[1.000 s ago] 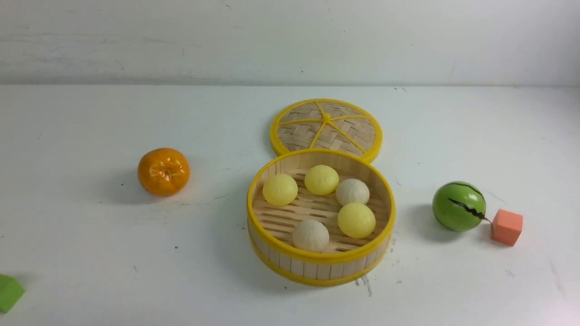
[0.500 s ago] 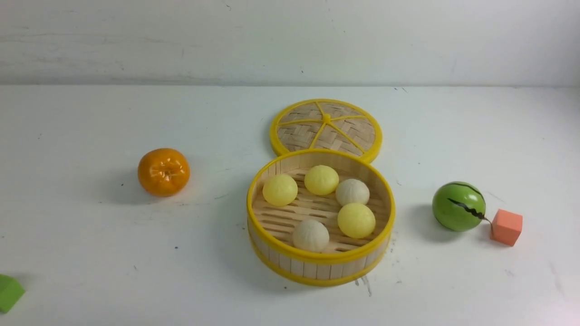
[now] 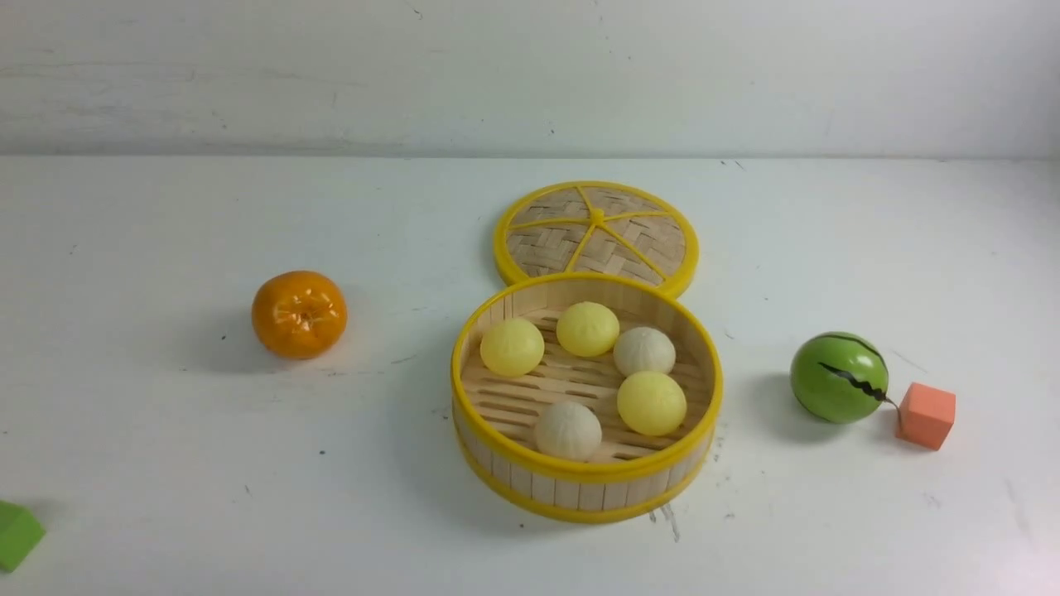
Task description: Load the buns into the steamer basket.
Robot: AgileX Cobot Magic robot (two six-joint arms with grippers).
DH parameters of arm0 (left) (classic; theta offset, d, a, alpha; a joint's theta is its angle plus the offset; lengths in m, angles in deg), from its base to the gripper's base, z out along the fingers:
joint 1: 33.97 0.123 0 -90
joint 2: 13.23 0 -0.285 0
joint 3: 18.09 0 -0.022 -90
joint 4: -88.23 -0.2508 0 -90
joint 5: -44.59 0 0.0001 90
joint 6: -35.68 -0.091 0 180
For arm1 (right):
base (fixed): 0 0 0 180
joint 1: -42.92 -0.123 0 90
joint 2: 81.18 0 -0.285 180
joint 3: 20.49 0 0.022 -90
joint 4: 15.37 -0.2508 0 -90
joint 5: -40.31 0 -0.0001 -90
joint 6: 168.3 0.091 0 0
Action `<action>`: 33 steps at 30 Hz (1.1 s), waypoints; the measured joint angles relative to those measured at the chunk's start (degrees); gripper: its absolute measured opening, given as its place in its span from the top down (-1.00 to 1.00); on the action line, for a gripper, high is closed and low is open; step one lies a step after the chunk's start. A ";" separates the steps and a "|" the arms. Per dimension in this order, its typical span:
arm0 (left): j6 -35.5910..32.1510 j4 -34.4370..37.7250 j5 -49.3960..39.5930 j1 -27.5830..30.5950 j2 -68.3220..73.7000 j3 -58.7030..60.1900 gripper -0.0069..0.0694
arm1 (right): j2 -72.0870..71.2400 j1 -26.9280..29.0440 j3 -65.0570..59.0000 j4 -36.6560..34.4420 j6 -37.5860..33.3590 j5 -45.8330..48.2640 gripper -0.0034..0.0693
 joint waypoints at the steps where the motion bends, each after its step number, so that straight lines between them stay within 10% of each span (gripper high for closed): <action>1: 0.00 0.00 0.00 0.00 0.00 0.00 0.20 | 0.00 0.00 0.00 -0.18 0.00 0.00 0.91; 24: -0.64 -3.19 4.93 0.63 0.00 1.29 0.20 | 0.00 0.00 0.00 -0.23 0.00 0.00 0.85; 33: 0.84 -3.82 6.83 23.48 -3.96 3.95 0.71 | 0.00 0.00 0.00 -0.23 0.00 0.00 0.84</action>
